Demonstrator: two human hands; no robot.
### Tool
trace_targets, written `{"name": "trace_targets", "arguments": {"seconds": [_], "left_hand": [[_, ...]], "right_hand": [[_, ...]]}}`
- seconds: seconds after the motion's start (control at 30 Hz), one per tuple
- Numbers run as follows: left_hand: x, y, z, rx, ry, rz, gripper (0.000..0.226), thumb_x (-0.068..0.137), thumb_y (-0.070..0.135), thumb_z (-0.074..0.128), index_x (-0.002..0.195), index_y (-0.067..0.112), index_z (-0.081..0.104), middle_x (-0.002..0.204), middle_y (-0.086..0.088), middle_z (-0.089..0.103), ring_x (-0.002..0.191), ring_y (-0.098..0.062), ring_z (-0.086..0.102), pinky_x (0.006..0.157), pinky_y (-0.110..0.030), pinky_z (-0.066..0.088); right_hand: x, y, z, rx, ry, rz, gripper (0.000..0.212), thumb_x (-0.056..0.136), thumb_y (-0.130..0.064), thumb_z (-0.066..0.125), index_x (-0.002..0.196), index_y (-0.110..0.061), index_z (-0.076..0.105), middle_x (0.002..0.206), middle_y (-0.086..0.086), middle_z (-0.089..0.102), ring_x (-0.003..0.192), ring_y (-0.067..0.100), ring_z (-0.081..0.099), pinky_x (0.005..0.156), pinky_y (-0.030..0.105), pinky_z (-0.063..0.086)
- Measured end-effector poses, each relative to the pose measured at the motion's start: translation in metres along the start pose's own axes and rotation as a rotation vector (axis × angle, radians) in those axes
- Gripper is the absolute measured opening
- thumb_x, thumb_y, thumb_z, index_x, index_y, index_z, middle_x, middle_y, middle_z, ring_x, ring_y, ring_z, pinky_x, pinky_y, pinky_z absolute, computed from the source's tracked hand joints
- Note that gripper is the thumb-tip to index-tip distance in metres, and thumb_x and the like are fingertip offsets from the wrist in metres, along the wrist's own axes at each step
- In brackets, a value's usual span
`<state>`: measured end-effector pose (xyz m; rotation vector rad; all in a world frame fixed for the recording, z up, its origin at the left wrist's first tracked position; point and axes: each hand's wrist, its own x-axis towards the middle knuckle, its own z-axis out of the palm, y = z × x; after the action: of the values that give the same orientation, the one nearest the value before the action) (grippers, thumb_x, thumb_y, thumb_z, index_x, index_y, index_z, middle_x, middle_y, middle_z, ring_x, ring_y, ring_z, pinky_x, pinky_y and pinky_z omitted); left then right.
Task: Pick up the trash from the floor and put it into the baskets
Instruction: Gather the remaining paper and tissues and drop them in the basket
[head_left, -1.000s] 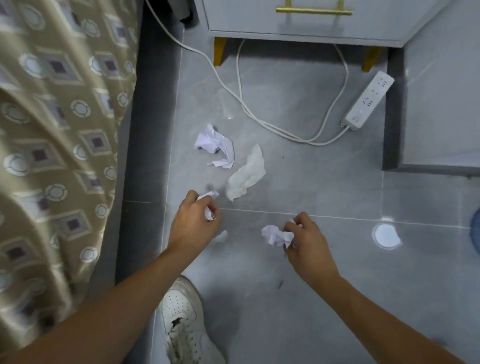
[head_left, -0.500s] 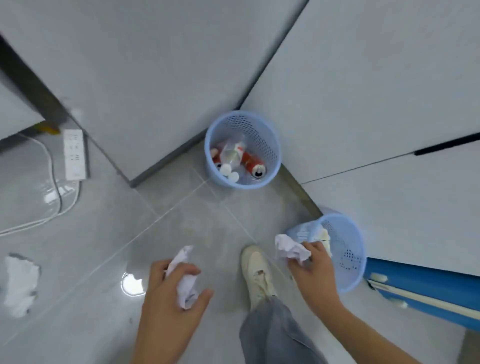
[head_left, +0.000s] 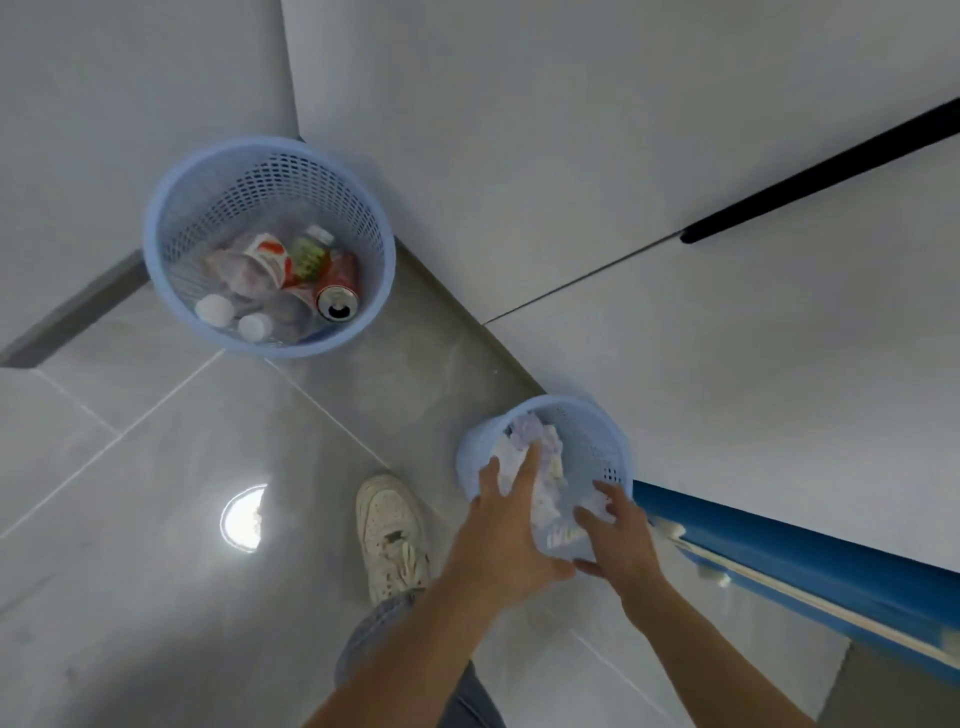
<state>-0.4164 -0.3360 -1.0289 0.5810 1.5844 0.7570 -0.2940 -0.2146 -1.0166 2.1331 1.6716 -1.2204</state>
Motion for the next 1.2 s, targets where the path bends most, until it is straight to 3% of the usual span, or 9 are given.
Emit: {"name": "trace_targets", "arguments": {"seconds": [0.07, 0.17, 0.27, 0.43, 0.6, 0.7, 0.9, 1.07, 1.2], "left_hand": [[-0.006, -0.003, -0.007, 0.005, 0.035, -0.004, 0.118, 0.076, 0.058, 0.078, 0.157, 0.048, -0.007, 0.169, 0.002, -0.005, 0.154, -0.025, 0.018, 0.116, -0.044, 0.038], [-0.044, -0.015, -0.043, 0.007, 0.243, 0.073, 0.079, 0.086, 0.055, 0.061, 0.154, 0.039, 0.024, 0.149, 0.004, 0.038, 0.135, -0.021, 0.045, 0.105, -0.042, 0.047], [-0.108, -0.036, -0.098, 0.028, 0.507, 0.04, 0.05, 0.087, 0.04, 0.057, 0.135, 0.031, 0.046, 0.128, 0.005, 0.053, 0.117, -0.02, 0.057, 0.092, -0.038, 0.053], [-0.239, -0.132, -0.184, -0.03, 0.85, -0.149, 0.028, 0.09, 0.037, 0.052, 0.117, 0.039, 0.049, 0.104, 0.013, 0.057, 0.1, -0.007, 0.057, 0.086, -0.033, 0.052], [-0.34, -0.283, -0.251, -0.135, 1.152, -0.357, 0.021, 0.09, 0.037, 0.058, 0.11, 0.039, 0.051, 0.087, 0.012, 0.062, 0.084, -0.004, 0.06, 0.077, -0.028, 0.051], [-0.374, -0.392, -0.293, -0.112, 1.283, -0.469, 0.027, 0.089, 0.036, 0.06, 0.115, 0.034, 0.054, 0.098, 0.01, 0.063, 0.092, -0.012, 0.063, 0.08, -0.037, 0.054], [-0.381, -0.587, -0.37, 0.051, 1.209, -0.675, 0.055, 0.089, 0.039, 0.063, 0.141, 0.037, 0.046, 0.142, -0.009, 0.038, 0.128, -0.036, 0.045, 0.093, -0.045, 0.049], [-0.346, -0.657, -0.406, 0.073, 1.024, -0.644, 0.065, 0.097, 0.04, 0.061, 0.154, 0.046, 0.031, 0.167, -0.01, 0.002, 0.15, -0.039, 0.012, 0.116, -0.053, 0.035], [-0.324, -0.671, -0.393, 0.219, 1.052, -0.648, 0.057, 0.093, 0.039, 0.063, 0.146, 0.039, 0.042, 0.147, -0.011, 0.03, 0.134, -0.034, 0.033, 0.099, -0.047, 0.052]], "right_hand": [[-0.003, 0.006, -0.008, -0.13, 0.023, -0.081, 0.037, 0.096, -0.025, 0.063, 0.13, -0.038, 0.055, 0.13, 0.008, 0.05, 0.107, 0.031, 0.059, 0.083, 0.058, 0.061], [-0.036, -0.01, -0.003, -0.238, 0.039, -0.255, 0.029, 0.098, -0.02, 0.06, 0.119, -0.04, 0.055, 0.128, 0.006, 0.054, 0.104, 0.026, 0.062, 0.087, 0.06, 0.059], [-0.082, -0.047, 0.035, -0.311, -0.073, -0.442, 0.03, 0.096, -0.011, 0.062, 0.112, -0.036, 0.058, 0.116, 0.0, 0.06, 0.097, 0.015, 0.064, 0.081, 0.058, 0.06], [-0.179, -0.095, 0.181, -0.478, -0.552, -0.684, 0.07, 0.092, -0.003, 0.064, 0.104, -0.07, 0.051, 0.109, -0.014, 0.061, 0.098, -0.011, 0.059, 0.085, 0.006, 0.048], [-0.284, -0.112, 0.359, -0.495, -0.61, -1.002, 0.046, 0.088, -0.002, 0.07, 0.104, -0.043, 0.057, 0.103, -0.008, 0.059, 0.087, 0.006, 0.064, 0.072, 0.036, 0.054], [-0.317, -0.094, 0.474, -0.577, -0.688, -1.128, 0.036, 0.087, -0.013, 0.075, 0.113, -0.032, 0.059, 0.112, -0.003, 0.053, 0.097, 0.02, 0.063, 0.082, 0.034, 0.047], [-0.346, -0.041, 0.678, -0.957, -0.751, -1.377, 0.063, 0.083, -0.036, 0.077, 0.14, -0.031, 0.05, 0.151, 0.008, 0.03, 0.136, 0.038, 0.033, 0.105, 0.048, 0.047], [-0.341, -0.006, 0.775, -1.222, -0.744, -1.65, 0.085, 0.081, -0.048, 0.078, 0.153, -0.04, 0.033, 0.171, 0.01, 0.002, 0.155, 0.048, 0.001, 0.119, 0.056, 0.03], [-0.32, -0.001, 0.793, -1.227, -0.633, -1.827, 0.066, 0.063, -0.024, 0.09, 0.124, -0.025, 0.064, 0.145, 0.018, 0.05, 0.131, 0.049, 0.047, 0.098, 0.053, 0.051]]}}
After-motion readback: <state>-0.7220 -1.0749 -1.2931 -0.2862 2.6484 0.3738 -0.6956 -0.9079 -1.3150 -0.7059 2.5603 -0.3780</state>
